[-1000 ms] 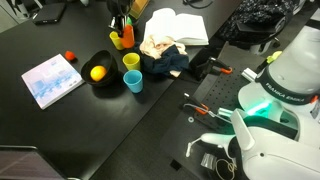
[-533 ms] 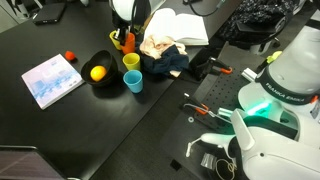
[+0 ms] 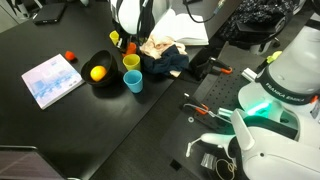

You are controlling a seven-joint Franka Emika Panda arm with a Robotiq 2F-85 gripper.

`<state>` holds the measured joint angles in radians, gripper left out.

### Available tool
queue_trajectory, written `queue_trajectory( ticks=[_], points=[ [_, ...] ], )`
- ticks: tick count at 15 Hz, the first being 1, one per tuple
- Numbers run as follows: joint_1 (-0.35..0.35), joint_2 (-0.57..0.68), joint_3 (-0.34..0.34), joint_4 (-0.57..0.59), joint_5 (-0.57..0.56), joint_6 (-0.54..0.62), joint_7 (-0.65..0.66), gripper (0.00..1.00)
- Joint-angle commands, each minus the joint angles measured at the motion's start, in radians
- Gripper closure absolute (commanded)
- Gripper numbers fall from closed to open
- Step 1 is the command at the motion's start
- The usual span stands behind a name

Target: Shift the bowl to the left, then separate the cups

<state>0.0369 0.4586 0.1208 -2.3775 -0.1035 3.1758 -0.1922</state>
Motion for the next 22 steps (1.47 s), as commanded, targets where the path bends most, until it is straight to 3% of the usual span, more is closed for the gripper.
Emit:
queue_trajectory(
  ticks=[1, 8, 12, 16, 21, 22],
  points=[
    [0.020, -0.005, -0.018, 0.002, -0.024, 0.029, 0.008, 0.56],
    [0.090, -0.152, -0.101, -0.001, -0.055, -0.172, 0.018, 0.03],
    [0.127, -0.265, -0.150, 0.006, -0.173, -0.358, 0.038, 0.00],
    [0.109, -0.363, -0.121, 0.002, -0.266, -0.515, 0.058, 0.00],
    [0.095, -0.465, -0.083, -0.023, -0.288, -0.656, 0.083, 0.00],
    [0.085, -0.398, -0.081, 0.010, -0.274, -0.617, 0.056, 0.00]
  ],
)
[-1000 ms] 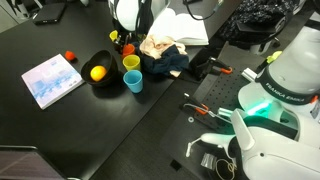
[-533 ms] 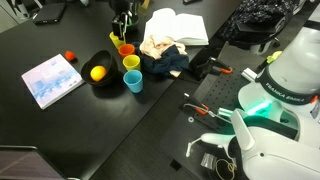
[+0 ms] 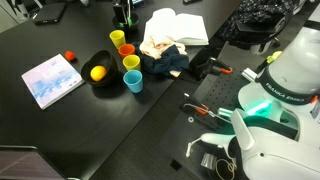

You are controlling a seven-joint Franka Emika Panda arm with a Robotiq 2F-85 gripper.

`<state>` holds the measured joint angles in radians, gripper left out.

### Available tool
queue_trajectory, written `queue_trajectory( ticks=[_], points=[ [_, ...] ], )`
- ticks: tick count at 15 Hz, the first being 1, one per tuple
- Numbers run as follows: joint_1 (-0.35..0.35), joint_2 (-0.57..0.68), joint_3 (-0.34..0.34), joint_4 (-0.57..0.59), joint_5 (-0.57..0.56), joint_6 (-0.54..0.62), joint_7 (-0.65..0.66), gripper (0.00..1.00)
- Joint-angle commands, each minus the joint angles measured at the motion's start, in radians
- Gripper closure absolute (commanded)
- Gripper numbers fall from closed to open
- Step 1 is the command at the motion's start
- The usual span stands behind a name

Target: Shift the bowl to the left, then separate the cups

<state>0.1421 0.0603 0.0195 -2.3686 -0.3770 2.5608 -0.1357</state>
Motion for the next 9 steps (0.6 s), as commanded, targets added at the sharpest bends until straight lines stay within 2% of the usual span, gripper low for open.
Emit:
queue_trajectory(
  ticks=[1, 9],
  points=[
    [-0.020, -0.016, 0.025, -0.003, 0.000, -0.019, 0.003, 0.00],
    [-0.021, -0.038, 0.029, -0.020, 0.001, -0.032, 0.008, 0.00]
  ],
)
